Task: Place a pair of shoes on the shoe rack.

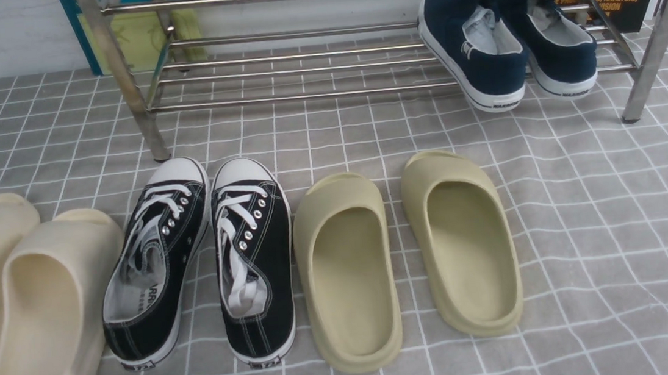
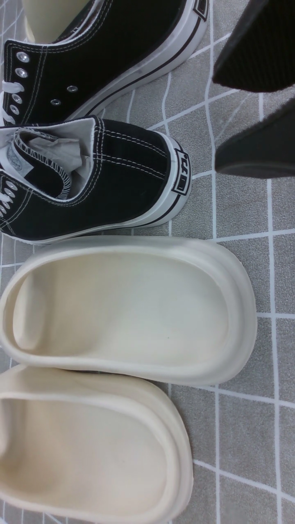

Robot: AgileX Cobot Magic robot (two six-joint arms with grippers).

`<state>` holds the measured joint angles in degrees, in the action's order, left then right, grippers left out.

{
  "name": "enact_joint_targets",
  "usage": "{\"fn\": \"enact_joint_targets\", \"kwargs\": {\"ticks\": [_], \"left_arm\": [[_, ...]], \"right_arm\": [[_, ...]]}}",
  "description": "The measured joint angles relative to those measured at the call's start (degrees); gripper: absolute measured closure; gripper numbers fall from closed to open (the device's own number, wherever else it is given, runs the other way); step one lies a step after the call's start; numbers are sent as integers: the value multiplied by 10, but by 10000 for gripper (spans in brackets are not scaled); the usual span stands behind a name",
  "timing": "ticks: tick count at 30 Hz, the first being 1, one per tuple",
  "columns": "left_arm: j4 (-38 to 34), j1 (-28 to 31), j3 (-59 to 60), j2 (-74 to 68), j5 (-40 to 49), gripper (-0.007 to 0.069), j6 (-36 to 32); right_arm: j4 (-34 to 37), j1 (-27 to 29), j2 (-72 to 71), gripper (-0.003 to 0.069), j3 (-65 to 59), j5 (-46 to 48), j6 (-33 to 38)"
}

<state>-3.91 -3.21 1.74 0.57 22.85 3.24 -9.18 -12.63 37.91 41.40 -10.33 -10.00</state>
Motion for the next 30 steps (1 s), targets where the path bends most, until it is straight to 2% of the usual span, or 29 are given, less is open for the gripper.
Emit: {"fn": "enact_joint_targets", "kwargs": {"ticks": [8,12,13,14,15,17,20,26,30], "left_arm": [[0,0,0,0,0,386,0],[0,0,0,0,0,386,0],[0,0,0,0,0,386,0],[0,0,0,0,0,386,0],[0,0,0,0,0,386,0],[0,0,0,0,0,386,0],[0,0,0,0,0,386,0],[0,0,0,0,0,386,0],[0,0,0,0,0,386,0]], "right_arm": [[1,0,-170,652,-253,34,-14],[1,0,-204,649,-339,13,-93],[1,0,-204,649,-339,11,-93],[1,0,-205,647,-374,-9,-146],[1,0,-205,647,-374,-11,-146],[-4,0,-206,646,-411,-22,-198],[-17,0,-207,644,-428,-2,-222],[-31,9,-242,645,-429,51,-206],[15,60,-316,646,-429,81,-132]]}}
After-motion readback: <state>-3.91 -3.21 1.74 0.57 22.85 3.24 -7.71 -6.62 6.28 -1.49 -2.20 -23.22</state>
